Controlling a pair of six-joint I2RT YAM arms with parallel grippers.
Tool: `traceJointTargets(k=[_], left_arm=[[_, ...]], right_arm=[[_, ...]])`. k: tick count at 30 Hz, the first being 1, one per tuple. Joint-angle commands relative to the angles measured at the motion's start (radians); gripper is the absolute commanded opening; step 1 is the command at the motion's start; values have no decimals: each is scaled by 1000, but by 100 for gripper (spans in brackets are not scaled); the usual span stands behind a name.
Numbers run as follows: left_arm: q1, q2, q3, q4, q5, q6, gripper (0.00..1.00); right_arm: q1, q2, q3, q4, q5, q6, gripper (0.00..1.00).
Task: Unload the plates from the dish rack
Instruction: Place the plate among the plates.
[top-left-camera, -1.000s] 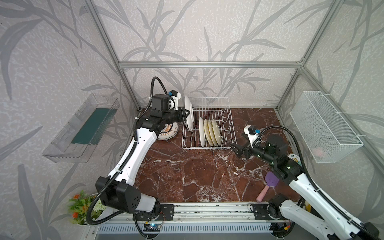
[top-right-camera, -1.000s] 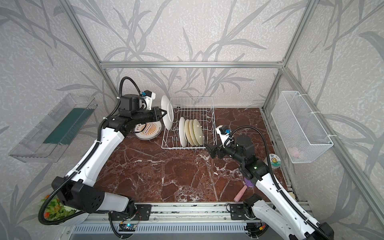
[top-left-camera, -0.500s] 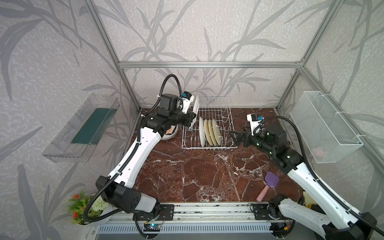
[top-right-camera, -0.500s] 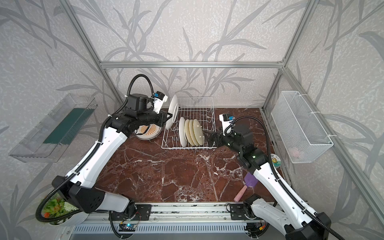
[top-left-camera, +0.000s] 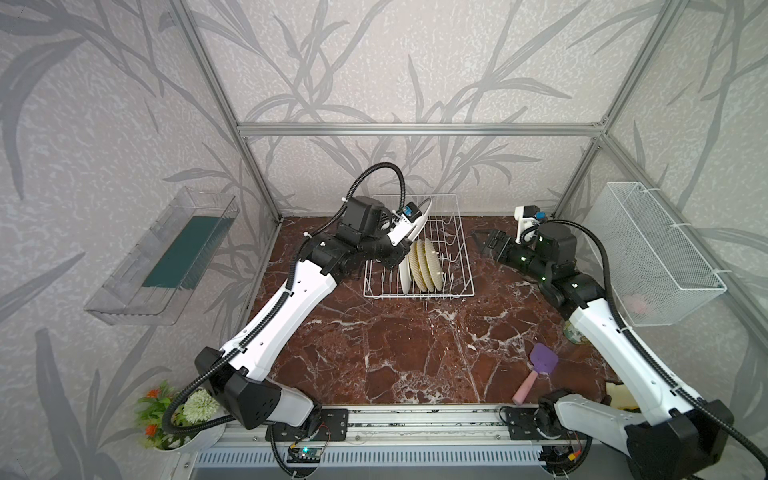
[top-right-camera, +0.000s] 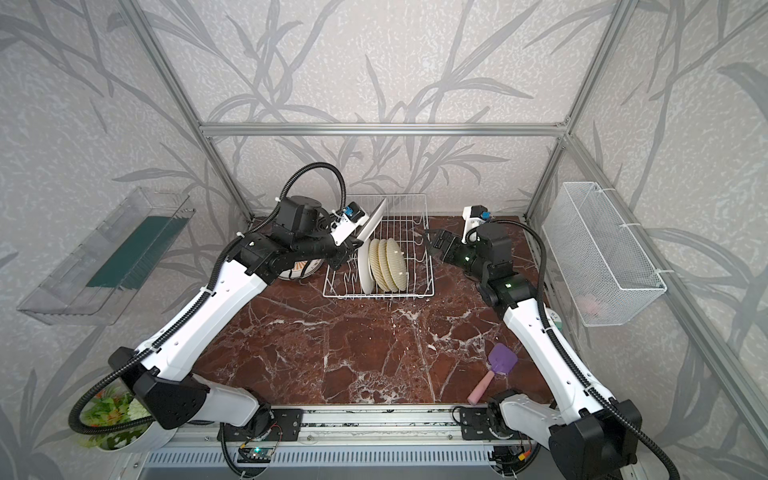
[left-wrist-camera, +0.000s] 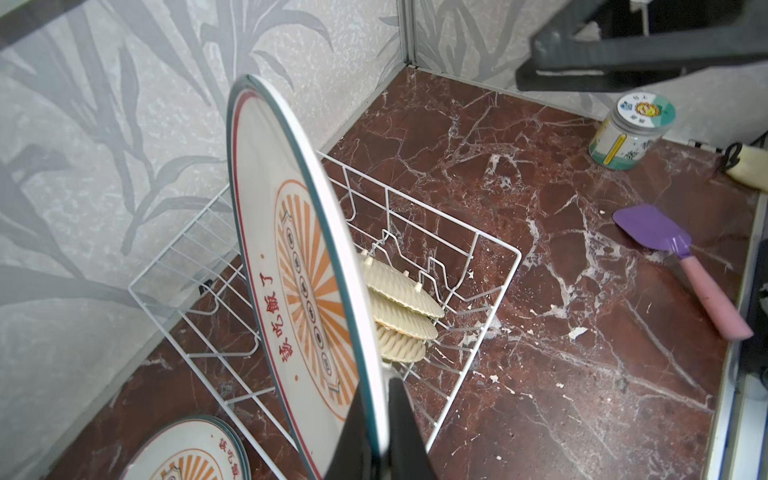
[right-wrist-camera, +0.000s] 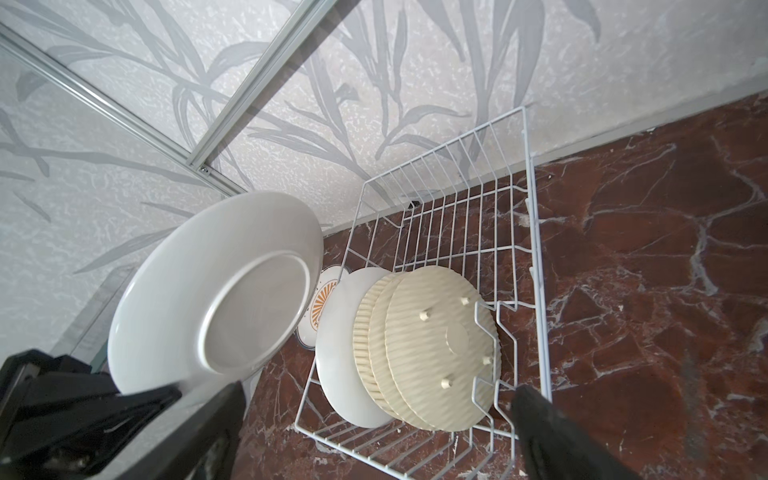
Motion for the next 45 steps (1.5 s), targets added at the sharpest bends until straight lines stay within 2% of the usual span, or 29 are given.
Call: traceJointTargets(k=[1,15,21,27,37,45], left_arm=[[-35,-7,-4,34,-72,171,0],[-167,10,-70,115,-297,408,0],[-219,30,-93,126,-376,485,0],[-230,24,-116,148,-396,507,0],[-233,30,-141,167,-441,540,0],[-235,29,-165,199,-471,545,0]], right_arm=[[-2,50,69,15,-42,86,99],[6,271,292,-65,-123,184,100],[41,351,352,-133,-131,162,78],[63,381,362,-157,-108,160,62],[65,386,344,-180,-118,154,24],[65,374,319,-155,-109,160,4]])
